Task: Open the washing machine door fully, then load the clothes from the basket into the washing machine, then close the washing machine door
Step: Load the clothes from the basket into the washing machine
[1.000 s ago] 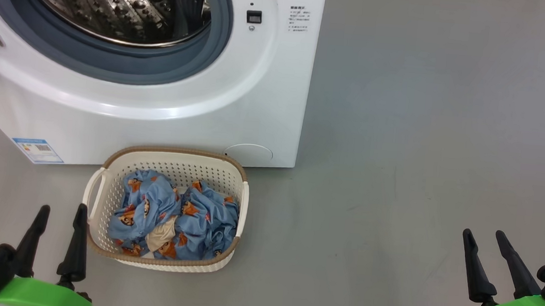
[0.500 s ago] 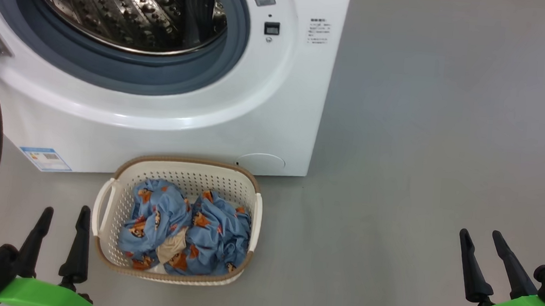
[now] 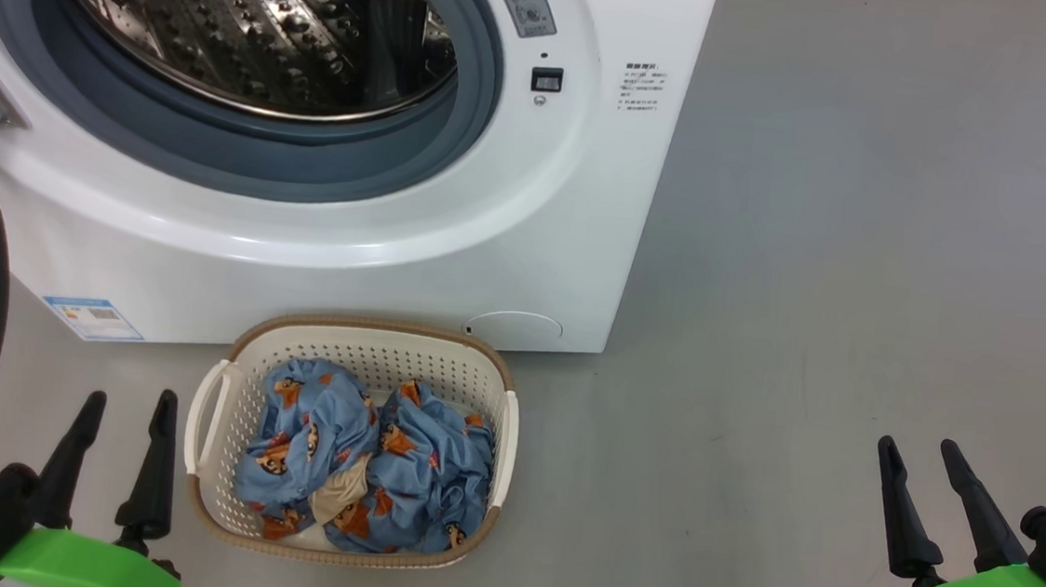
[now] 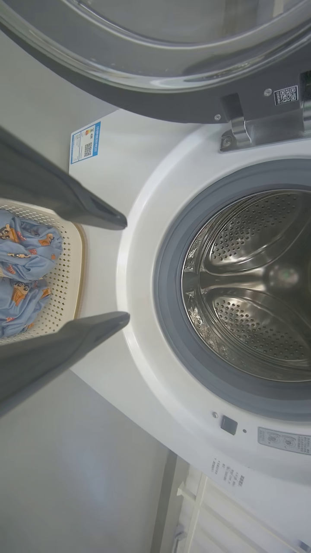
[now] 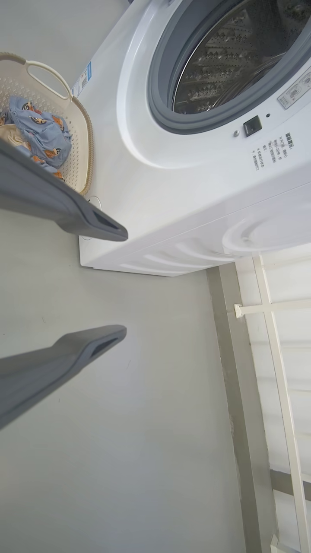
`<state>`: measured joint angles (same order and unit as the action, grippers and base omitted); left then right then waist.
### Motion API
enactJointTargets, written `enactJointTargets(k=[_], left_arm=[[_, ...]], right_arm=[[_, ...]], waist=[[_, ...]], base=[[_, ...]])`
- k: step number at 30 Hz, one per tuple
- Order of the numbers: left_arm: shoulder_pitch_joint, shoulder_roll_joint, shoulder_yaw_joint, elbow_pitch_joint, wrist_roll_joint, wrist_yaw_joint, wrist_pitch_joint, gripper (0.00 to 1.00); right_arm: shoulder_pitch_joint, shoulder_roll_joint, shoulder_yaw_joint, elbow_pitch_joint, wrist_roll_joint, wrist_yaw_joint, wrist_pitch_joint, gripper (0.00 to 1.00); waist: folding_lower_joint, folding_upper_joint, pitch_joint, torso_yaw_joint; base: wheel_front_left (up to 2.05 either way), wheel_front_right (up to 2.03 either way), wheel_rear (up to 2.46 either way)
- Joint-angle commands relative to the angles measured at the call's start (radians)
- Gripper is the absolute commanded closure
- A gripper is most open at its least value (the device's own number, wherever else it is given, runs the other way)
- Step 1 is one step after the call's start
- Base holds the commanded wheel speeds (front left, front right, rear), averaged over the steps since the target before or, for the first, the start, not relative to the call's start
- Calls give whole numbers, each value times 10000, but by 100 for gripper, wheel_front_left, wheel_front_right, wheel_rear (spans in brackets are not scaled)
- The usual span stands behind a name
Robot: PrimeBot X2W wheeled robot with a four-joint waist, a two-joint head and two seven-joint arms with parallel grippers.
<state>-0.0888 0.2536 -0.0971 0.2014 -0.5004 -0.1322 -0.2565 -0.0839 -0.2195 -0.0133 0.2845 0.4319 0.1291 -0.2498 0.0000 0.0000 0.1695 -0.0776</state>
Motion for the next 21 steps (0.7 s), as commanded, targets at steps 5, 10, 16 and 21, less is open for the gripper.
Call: enactJointTargets(k=[5,10,16,21], left_arm=[[-454,161,268,-134,-142,15,-53,0],[-570,140,131,-9,-219,15,-53,0],[-785,137,7,323,-327,15,-53,0],[-1119,164,-350,981,-488,15,-53,0]], right_arm=[[-276,-72,242,-298,-109,16,-120,0],[-404,-25,312,-346,-151,16,-120,0],[-606,127,357,-428,-218,16,-120,0],[-730,378,404,-489,-327,16,-120,0]], waist=[[0,0,128,9],[0,0,373,-10],[0,0,736,-93],[0,0,1248,-187]], base=[[0,0,0],[0,0,0],[0,0,0],[0,0,0]])
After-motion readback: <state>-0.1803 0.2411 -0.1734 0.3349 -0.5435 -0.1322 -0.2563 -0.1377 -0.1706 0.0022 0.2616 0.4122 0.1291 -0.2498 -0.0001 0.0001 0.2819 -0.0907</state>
